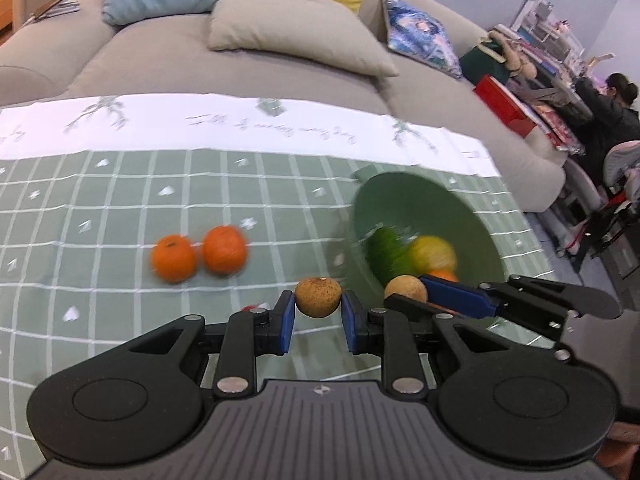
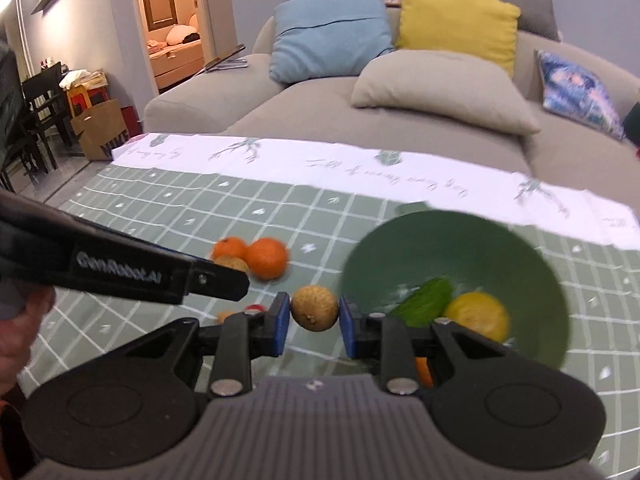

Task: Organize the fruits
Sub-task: 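Carry both longans over the green colander and open both tools to drop them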

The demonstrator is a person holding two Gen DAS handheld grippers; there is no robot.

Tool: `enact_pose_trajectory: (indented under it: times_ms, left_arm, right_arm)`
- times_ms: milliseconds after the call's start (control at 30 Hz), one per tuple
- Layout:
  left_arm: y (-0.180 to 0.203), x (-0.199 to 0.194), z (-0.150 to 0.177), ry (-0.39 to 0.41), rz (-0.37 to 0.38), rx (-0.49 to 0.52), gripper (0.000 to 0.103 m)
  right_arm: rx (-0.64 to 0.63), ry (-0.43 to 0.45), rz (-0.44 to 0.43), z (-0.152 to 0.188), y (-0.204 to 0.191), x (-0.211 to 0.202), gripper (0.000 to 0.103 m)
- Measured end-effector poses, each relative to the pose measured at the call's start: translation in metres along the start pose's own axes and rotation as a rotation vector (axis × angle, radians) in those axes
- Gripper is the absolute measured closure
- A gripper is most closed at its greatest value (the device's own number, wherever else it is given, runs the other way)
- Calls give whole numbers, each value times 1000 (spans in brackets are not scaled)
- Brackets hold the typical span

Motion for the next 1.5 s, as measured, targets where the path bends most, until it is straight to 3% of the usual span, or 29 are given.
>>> enact_pose_trajectory:
  times_ms: [233,567,933,1500]
  left_arm:
    - [33,30,-26,-27,67,-7,76]
    - [46,86,-50,-90,69,-83,76]
    - [30,125,-56,-133,36,-211,76]
    - [21,140,-53,-177,-1,-245,75]
  right_arm:
    - [-29,11,72,-7,43,5,81]
    - [-61,-42,110,-15,90,43,81]
    - [-116,-108,109,-22,104,90,81]
    - [-128,-148,98,-14,103,107,80]
Point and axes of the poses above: each gripper's, at about its wrist camera, not at the fingertips, and x roughly the way its jaws point, y to its right, z to its underside, the point moved 7 cm from there along x, roughly the way its jaws point, and after that the axes turned 9 degrees about z, right-handed, at the moved point
